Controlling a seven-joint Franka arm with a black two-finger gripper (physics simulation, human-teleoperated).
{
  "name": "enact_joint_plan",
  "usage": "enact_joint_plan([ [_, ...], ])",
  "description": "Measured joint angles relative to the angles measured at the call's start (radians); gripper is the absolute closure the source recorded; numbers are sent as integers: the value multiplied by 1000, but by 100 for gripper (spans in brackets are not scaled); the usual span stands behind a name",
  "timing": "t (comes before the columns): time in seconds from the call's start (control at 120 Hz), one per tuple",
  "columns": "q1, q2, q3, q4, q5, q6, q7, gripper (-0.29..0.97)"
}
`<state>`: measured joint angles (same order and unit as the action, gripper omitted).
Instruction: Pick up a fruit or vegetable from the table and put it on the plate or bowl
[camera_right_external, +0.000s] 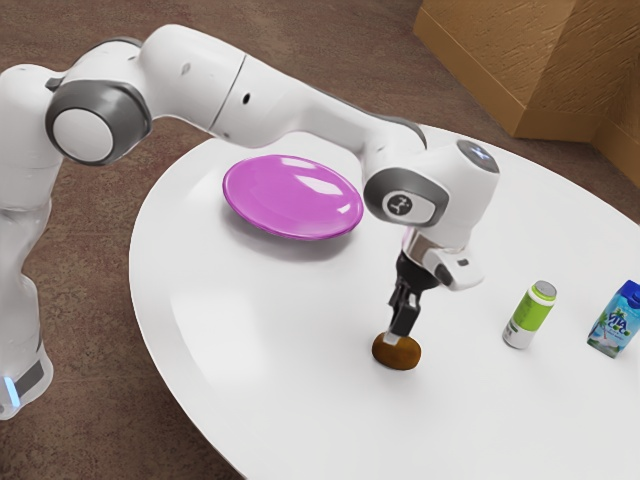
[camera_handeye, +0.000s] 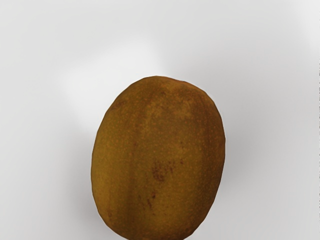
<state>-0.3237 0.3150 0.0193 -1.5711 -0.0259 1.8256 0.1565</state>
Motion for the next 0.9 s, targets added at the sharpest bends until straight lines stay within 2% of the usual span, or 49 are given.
enact_joint_plan([
  [0.783,2,80,5,-35,-54,129,8,0],
  [0.85,2,82,5,-35,-55,131,10,3],
  [0.9,2,82,5,-35,-55,133,11,12],
])
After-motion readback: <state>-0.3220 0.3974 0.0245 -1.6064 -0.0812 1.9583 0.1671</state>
